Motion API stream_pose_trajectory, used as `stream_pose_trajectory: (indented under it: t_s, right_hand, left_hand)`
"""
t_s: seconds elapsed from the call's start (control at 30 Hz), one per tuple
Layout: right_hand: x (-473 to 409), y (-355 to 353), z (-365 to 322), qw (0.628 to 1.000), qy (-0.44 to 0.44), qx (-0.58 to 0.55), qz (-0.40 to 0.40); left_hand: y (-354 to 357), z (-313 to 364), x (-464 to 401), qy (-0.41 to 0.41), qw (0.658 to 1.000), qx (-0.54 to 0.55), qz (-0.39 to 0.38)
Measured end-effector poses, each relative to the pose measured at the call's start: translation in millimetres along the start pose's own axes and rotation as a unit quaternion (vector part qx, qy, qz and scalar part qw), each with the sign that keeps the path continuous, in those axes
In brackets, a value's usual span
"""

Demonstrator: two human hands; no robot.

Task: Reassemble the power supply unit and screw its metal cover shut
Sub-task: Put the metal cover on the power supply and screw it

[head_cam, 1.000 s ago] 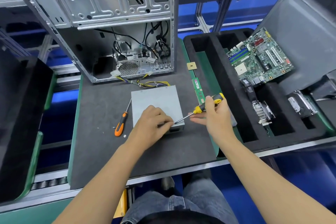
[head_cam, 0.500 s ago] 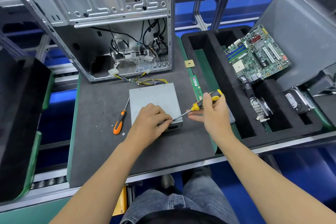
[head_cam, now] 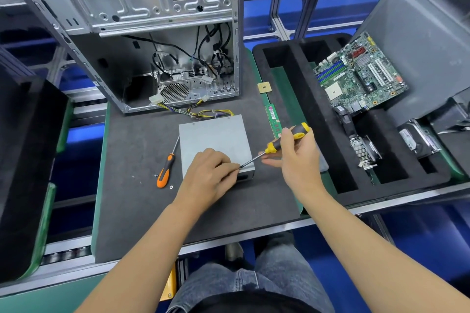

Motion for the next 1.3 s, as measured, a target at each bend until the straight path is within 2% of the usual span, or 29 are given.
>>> stream_pose_trajectory:
  t_s: [0.13, 0.3, 0.47, 0.7, 1.17, 1.3]
  right_hand:
    - [5.4, 3.4, -4.5, 0.999, -0.036, 0.015, -0.008]
    - [10.6, 4.6, -2.8, 0.994, -0.097, 0.052, -0.013]
    - [14.0, 7.3, -3.6, 0.974, -0.180, 0.134, -0.031]
    - [18.9, 11.1, -10.1, 0.945, -0.244, 0.208, -0.066]
    - [23.1, 14.4, -23.1, 0.926, -0.258, 0.256, -0.103]
    - [20.3, 19.5, -35.2, 0.902, -0.276, 0.310, -0.116]
  left_hand:
    - [0.2, 0.0, -0.4, -0.026, 0.999, 0.020, 0.000]
    - [-0.3, -1.2, -1.7, -0.020, 1.000, 0.022, -0.006]
    - [0.7, -1.7, -1.6, -0.029, 0.999, 0.026, -0.009]
    - [-3.1, 1.2, -6.0, -0.047, 0.998, 0.040, -0.022]
    - [-4.8, 3.1, -9.2, -0.066, 0.996, 0.053, -0.037]
    - [-5.4, 2.4, -8.8, -0.063, 0.996, 0.049, -0.037]
Point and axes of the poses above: each hand's wrist, its own x-axis away from the middle knuckle, its own y-axis out of the palm, z = x × y, the point moved 1 cm from there along -x, towards the middle knuckle, and after that the axes turned 9 degrees about y, right-handed, at the moved point
